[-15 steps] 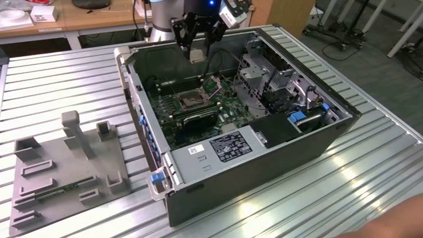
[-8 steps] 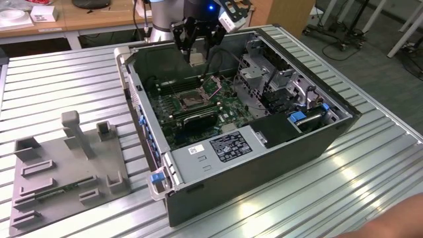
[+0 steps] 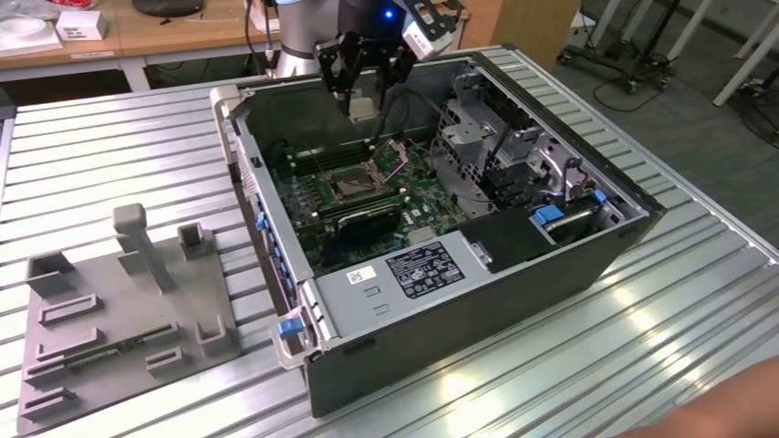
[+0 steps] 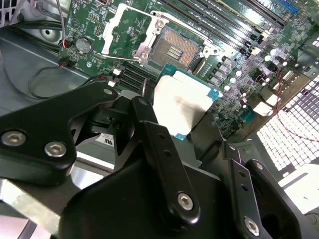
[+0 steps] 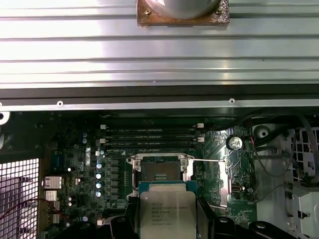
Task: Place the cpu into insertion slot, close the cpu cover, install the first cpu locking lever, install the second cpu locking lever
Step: 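Place the cpu into insertion slot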
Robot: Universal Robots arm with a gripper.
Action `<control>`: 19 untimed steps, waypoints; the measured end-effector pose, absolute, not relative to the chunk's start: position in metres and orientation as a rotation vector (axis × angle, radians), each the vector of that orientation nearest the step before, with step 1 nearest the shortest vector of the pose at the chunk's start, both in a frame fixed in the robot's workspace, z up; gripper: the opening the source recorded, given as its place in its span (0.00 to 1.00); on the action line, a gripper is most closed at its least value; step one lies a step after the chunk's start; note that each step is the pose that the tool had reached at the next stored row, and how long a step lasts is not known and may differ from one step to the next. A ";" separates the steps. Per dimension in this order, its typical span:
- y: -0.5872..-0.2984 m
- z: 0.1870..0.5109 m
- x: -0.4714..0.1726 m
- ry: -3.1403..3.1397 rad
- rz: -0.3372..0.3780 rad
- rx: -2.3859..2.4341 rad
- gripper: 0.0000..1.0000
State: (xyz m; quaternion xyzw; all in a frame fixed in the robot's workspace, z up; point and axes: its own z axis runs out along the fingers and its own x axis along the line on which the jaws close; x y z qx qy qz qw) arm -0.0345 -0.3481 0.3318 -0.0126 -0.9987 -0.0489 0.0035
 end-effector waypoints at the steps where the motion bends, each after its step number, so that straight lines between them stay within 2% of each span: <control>1: -0.348 0.332 -0.034 -3.131 -0.153 -0.042 0.54; 19: -0.348 0.327 -0.034 -3.110 -0.154 -0.459 0.54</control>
